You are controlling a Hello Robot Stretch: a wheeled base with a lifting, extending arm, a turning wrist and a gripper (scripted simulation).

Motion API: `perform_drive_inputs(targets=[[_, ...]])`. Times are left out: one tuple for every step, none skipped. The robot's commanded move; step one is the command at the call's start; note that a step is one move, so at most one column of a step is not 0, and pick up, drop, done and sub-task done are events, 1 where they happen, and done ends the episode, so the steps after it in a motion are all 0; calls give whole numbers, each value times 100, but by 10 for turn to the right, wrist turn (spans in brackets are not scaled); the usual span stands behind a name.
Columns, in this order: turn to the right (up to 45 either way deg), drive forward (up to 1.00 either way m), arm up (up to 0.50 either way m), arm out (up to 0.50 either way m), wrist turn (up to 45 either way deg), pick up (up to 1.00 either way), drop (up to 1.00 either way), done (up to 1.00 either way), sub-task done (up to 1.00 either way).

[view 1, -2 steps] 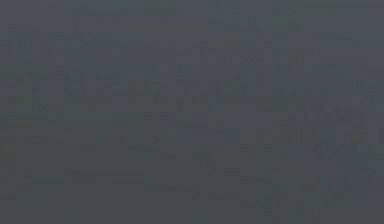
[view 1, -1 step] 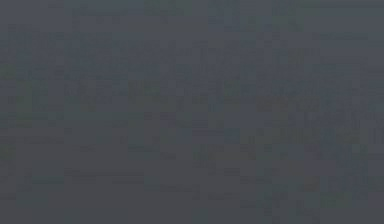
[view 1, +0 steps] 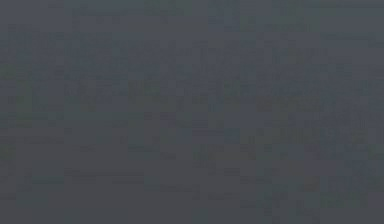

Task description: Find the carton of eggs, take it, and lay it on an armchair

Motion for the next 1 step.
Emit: perform_drive_inputs(targets=[[0, 0, 0, 0, 0, 0, 100, 0, 0]])
